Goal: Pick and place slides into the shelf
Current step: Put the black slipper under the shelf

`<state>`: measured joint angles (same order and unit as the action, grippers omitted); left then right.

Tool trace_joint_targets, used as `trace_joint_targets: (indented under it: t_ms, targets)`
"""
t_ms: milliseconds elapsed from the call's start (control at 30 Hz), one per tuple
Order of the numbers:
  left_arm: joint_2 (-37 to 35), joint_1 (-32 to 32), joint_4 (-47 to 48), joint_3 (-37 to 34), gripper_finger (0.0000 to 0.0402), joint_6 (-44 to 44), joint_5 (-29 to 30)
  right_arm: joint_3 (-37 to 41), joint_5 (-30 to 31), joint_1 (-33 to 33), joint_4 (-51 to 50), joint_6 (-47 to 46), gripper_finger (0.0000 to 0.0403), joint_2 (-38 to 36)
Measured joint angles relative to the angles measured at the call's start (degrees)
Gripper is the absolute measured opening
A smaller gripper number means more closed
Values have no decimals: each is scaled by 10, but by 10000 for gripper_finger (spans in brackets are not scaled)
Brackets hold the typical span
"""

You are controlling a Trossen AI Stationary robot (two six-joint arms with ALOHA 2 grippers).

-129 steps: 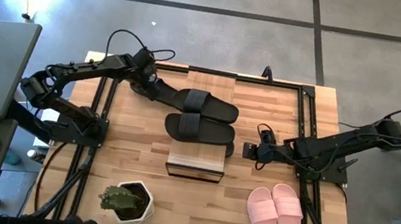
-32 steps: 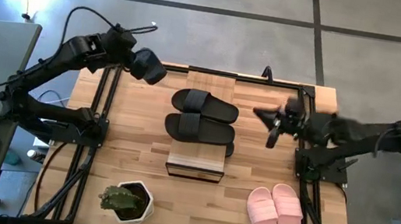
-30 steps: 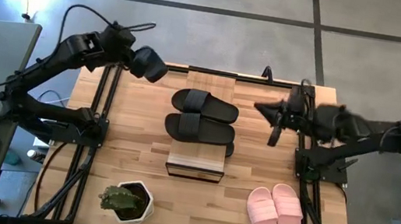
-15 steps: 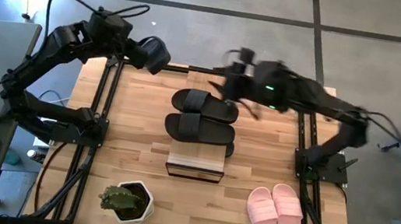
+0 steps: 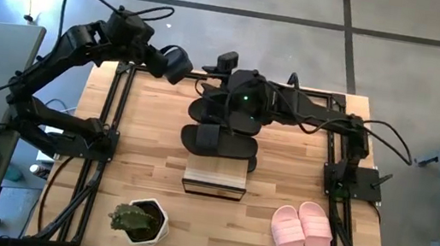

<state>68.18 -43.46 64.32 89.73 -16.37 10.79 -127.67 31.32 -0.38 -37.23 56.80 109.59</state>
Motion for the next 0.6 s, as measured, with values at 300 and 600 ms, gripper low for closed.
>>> trace_joint_targets:
  t_ms: [300, 600]
  targets:
    - [42, 78, -26, 0, 0, -4, 42, -11, -80, 0, -23, -27, 220, 1]
    - [57, 85, -39, 0, 0, -15, 52, -10, -78, 4, -70, -41, 220, 11]
